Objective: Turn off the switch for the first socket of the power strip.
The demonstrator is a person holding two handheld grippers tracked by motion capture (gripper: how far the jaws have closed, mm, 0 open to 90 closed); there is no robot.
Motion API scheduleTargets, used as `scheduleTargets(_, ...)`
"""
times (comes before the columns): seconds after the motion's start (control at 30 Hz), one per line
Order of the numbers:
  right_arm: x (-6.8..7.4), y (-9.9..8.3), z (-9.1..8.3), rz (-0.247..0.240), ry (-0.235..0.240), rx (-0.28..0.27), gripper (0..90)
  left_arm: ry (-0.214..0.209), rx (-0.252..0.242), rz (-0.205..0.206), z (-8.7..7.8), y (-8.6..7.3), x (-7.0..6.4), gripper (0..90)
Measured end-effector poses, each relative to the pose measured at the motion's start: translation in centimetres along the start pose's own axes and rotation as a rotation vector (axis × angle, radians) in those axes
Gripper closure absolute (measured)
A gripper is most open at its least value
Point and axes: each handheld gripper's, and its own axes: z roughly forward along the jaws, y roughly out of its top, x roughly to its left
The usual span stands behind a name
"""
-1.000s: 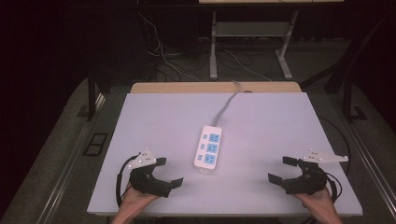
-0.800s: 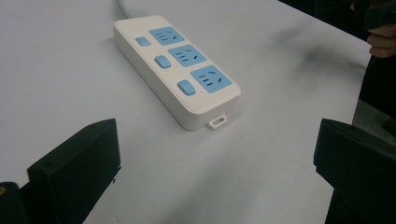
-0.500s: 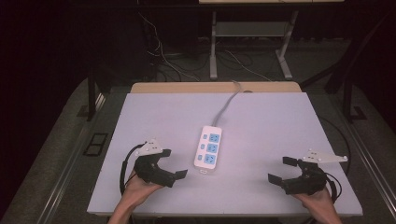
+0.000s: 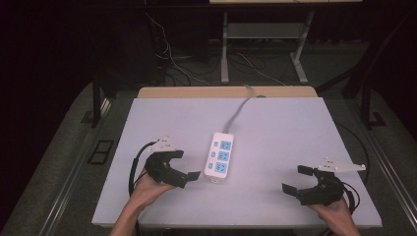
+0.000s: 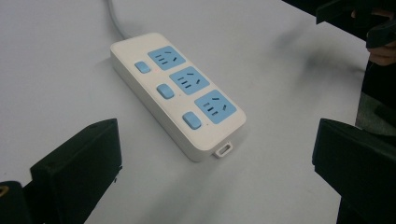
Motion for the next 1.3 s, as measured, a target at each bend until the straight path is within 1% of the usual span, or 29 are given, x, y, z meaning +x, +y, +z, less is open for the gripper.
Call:
scheduleTargets(0.17,0.0,0.0,0.0,0.000,-0.001,0.002,0.2,0.001,0.007,0.005,0.0,0.6,0.3,0.2)
scheduleTargets(0.27,0.0,0.0,0.0,-0.002,-0.002,0.003,0.2,-0.001,0.019,0.010,0.1,0.9,0.4,0.3)
scheduleTargets(0.5,0.1,0.0,0.0,-0.009,-0.003,0.008,0.2,0.000,0.048,0.024,0.5,1.7,0.8,0.3)
scheduleTargets(0.63,0.2,0.0,0.0,-0.009,-0.006,0.007,0.2,0.000,0.056,0.025,0.7,2.3,1.0,0.6)
scheduleTargets(0.77,0.1,0.0,-0.1,-0.009,-0.007,0.007,0.2,0.003,0.072,0.036,0.9,2.8,1.3,0.7)
scheduleTargets(0.97,0.2,0.0,-0.1,-0.012,-0.008,0.011,0.2,0.002,0.085,0.040,1.3,3.6,1.8,0.9)
scheduleTargets(1.3,0.2,0.0,0.0,-0.015,-0.008,0.018,0.2,0.011,0.114,0.052,2.1,4.6,2.5,1.2)
